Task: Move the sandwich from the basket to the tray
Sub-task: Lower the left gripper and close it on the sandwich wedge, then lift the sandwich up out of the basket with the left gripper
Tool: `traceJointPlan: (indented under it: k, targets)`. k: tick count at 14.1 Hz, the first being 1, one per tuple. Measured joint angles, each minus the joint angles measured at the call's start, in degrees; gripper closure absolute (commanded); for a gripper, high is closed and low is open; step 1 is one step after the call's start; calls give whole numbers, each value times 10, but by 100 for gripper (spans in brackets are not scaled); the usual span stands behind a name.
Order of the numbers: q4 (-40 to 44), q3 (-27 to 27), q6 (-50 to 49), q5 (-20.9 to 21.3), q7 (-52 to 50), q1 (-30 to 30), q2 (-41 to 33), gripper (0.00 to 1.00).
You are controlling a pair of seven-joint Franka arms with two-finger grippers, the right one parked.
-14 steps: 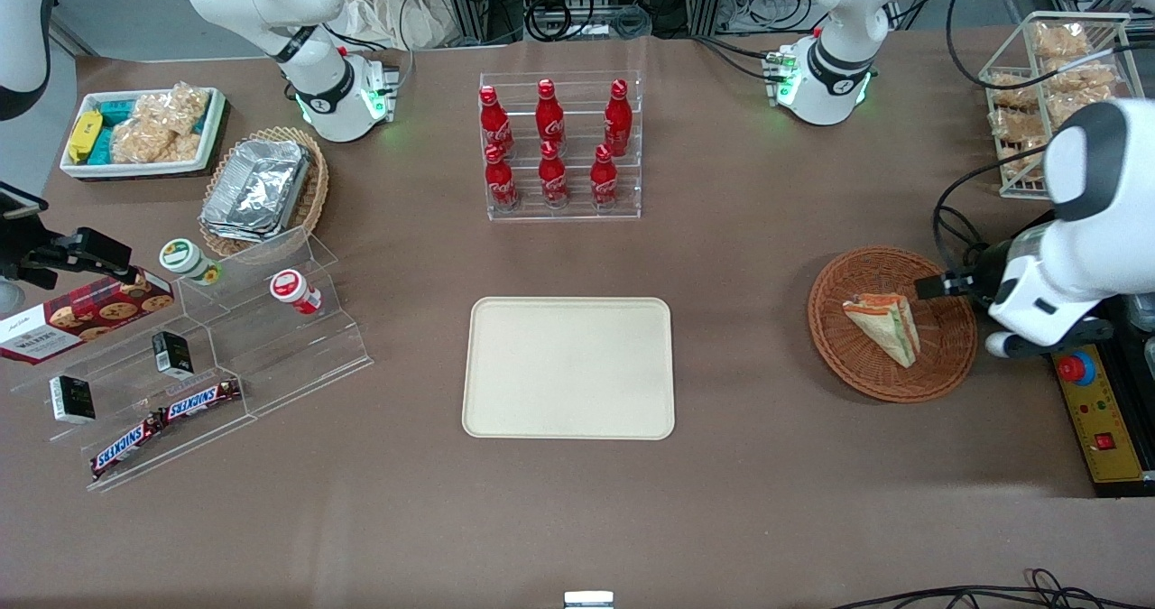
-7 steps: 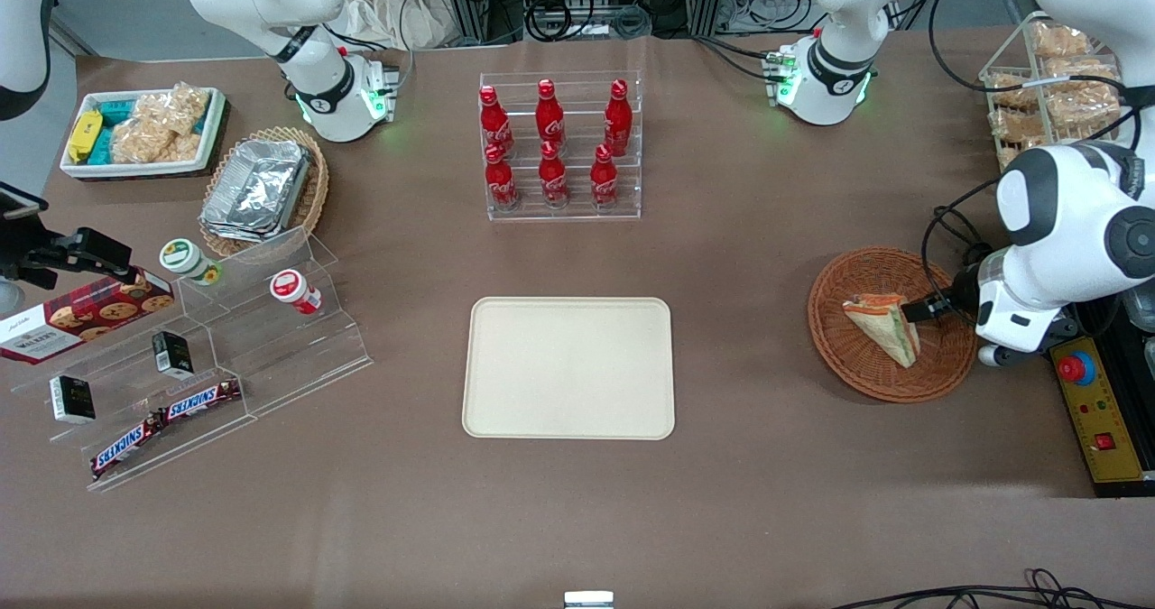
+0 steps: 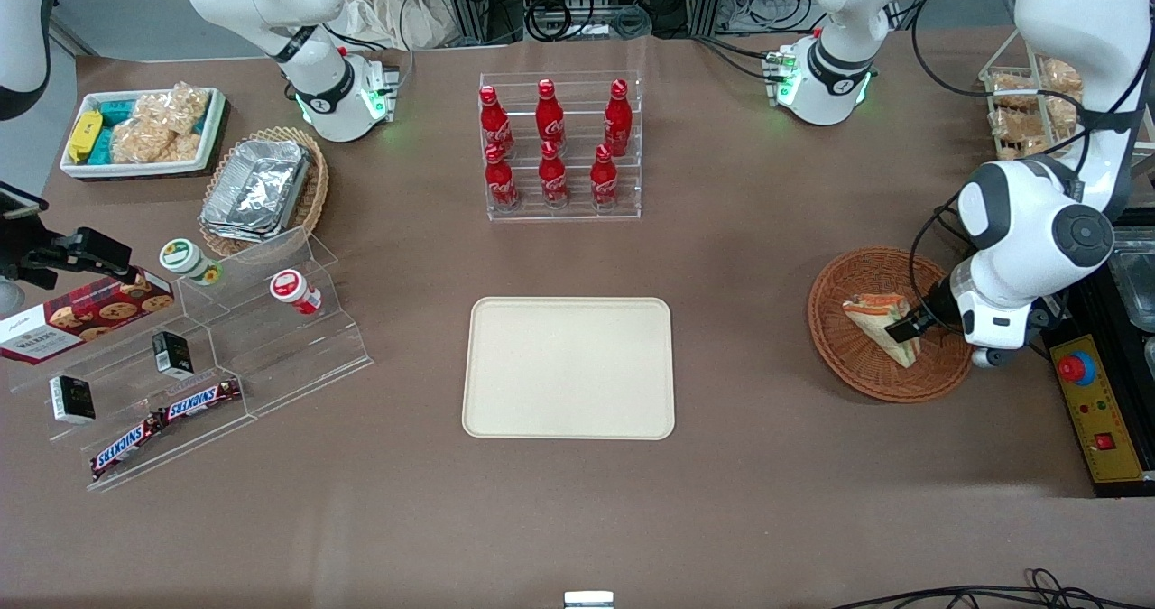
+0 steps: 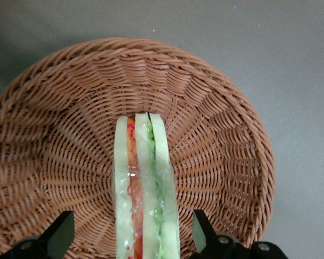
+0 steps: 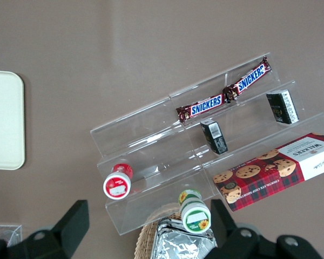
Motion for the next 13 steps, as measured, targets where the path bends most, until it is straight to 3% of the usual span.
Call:
traceJointPlan:
  k: [2,4,5,7,8,9,13]
  targets:
    - [-4,0,14,0,-6,0,9,2]
    - [-13,-1,31,0,-8,0,18,14]
    - [-16,-2,34,0,-9,0,22,28]
    - [-16,-3,37,0,-17,-1,26,75]
    - [-16,-4,37,0,-24,-2,26,92]
    - [-16,-6,36,0,-27,-3,25,100]
    - [3,-16,-54,0,-30,-8,-5,100]
